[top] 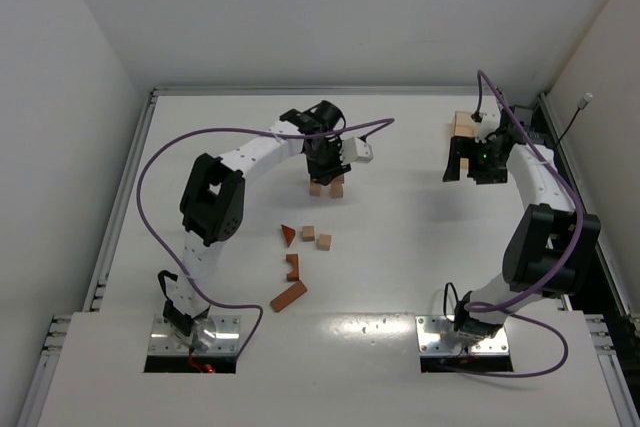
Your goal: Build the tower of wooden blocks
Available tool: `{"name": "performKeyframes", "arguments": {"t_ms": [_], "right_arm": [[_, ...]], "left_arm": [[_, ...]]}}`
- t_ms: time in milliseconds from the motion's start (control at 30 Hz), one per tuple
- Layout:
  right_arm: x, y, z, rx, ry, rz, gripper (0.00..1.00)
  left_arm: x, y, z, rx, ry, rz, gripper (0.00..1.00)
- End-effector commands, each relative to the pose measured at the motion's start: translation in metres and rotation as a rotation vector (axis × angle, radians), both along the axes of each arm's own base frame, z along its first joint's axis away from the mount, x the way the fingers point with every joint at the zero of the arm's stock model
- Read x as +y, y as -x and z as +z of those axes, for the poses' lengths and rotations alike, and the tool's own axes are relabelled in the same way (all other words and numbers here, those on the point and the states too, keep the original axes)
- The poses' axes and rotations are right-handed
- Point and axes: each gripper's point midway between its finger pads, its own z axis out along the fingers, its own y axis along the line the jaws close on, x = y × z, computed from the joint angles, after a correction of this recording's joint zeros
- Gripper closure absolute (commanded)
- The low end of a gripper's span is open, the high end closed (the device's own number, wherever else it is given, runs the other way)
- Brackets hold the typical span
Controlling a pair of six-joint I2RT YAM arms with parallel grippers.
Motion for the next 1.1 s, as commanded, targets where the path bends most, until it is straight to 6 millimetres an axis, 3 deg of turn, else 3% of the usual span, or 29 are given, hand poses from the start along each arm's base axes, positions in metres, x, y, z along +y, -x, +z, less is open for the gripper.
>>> {"name": "performKeyframes", "arguments": {"t_ms": [0, 167, 533, 1067], "right_arm": [[-0.004, -0.008, 0.014, -0.058, 0.011, -0.008, 0.09], [-0.005, -0.008, 0.014, -0.056, 0.019, -0.012, 0.01], [-0.005, -0.008, 0.011, -0.047, 0.016, -0.012, 0.01], [-0.005, -0.008, 0.005, -0.030, 0.012, -0.012, 0.01]], "left_arm": [[0.000, 0.001, 0.009, -0.011, 0.018, -0.012, 0.98], [0.000, 0.000, 0.005, -0.008, 0.011, -0.020, 0.96], [0.002, 0.002, -0.013, 0.014, -0.011, -0.037, 0.92], [0.003, 0.002, -0.024, 0.021, -0.024, -0.053, 0.87]]}}
